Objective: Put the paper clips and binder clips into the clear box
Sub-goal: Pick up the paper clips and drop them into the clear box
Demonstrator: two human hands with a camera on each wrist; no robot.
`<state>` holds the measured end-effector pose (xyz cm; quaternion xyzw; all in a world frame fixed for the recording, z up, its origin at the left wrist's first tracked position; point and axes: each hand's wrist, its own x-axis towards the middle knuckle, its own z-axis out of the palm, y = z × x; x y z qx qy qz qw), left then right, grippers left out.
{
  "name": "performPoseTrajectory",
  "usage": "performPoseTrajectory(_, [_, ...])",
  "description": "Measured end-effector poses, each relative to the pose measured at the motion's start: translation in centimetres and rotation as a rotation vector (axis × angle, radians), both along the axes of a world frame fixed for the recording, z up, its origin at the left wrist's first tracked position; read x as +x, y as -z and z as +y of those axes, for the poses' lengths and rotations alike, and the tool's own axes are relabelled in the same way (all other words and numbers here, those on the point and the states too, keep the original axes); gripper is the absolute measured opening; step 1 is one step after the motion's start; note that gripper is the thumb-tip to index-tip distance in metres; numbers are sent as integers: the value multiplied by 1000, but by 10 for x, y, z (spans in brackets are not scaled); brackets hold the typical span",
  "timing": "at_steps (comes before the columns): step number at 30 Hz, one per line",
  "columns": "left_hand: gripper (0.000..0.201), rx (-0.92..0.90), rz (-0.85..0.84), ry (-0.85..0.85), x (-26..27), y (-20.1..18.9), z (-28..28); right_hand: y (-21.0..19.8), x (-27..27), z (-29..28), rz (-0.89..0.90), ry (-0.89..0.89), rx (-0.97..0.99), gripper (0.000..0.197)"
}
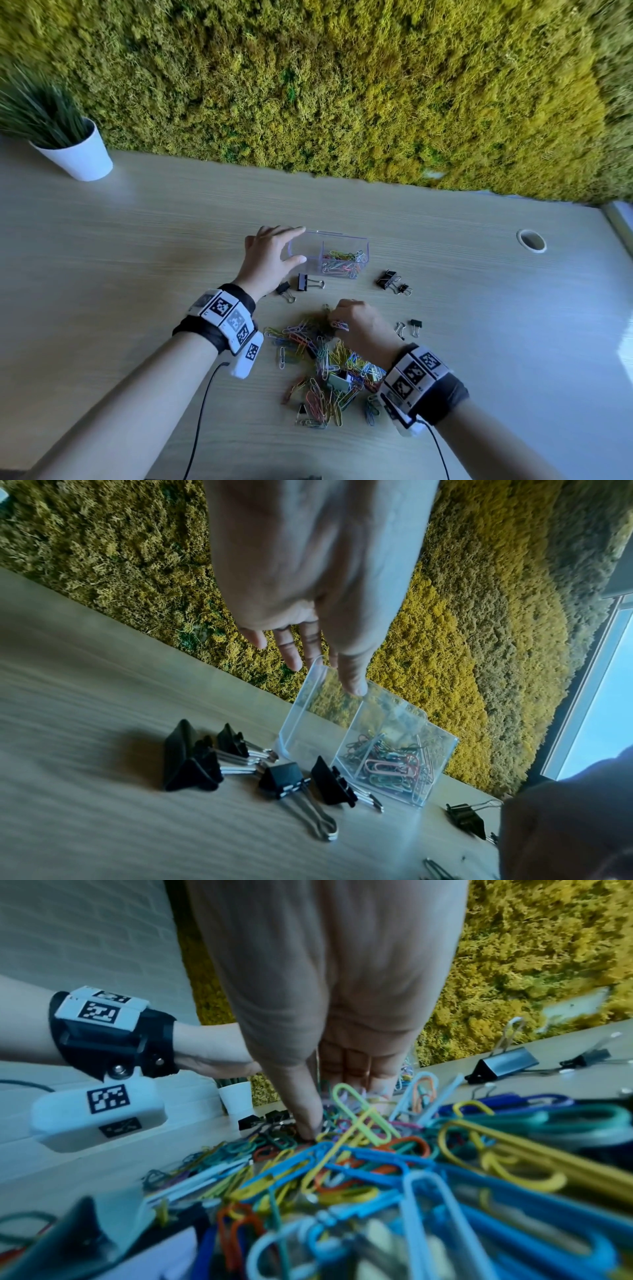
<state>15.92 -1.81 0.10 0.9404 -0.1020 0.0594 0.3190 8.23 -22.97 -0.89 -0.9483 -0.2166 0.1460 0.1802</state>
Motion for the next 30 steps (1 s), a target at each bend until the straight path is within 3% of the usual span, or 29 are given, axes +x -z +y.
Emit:
performPoseTrajectory(3, [53,-5,2,1,0,0,0,-4,4,-5,37,136,121,21])
performPoseTrajectory(8, [53,-24,-3,-3,-1,1,0,-14,11,-17,40,333,410,20])
performPoseTrajectory(15, [53,-29,-12,1,-1,1,0,-50,51,-21,-111,413,630,16])
performPoseTrajectory(22, [56,-14,-28,-1,1,3,1,-54,87,-6,-296,271,451,17])
performPoseTrajectory(30, [56,-13,-31,-6,1,3,0,-42,78,-14,-410,199,329,33])
